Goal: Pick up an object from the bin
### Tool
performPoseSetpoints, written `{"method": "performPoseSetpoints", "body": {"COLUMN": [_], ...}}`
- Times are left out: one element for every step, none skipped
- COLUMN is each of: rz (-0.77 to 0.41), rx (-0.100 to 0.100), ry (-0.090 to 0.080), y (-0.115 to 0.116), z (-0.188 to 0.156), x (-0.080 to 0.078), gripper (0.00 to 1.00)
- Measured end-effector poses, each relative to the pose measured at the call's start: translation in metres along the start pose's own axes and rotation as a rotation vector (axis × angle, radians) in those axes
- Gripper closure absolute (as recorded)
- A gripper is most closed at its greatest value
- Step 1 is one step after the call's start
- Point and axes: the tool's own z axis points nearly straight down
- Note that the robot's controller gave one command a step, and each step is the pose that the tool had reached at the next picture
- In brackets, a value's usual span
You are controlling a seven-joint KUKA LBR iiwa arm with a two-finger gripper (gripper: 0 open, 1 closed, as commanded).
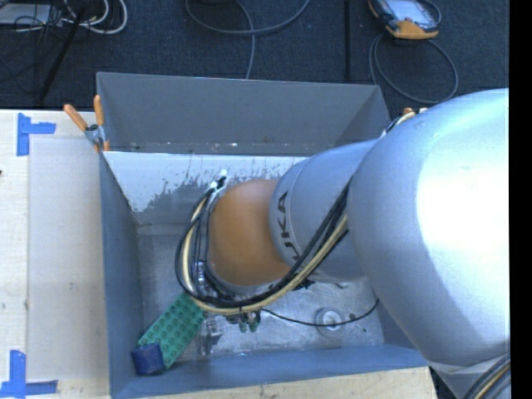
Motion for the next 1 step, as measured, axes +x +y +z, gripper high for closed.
{"method": "performPoseSetpoints", "body": {"rz": [0.002], "rx": [0.004], "ry": [0.007], "y": [-0.0037], "z": [-0.0005], "x": [0.0007], "gripper": [1.0]}}
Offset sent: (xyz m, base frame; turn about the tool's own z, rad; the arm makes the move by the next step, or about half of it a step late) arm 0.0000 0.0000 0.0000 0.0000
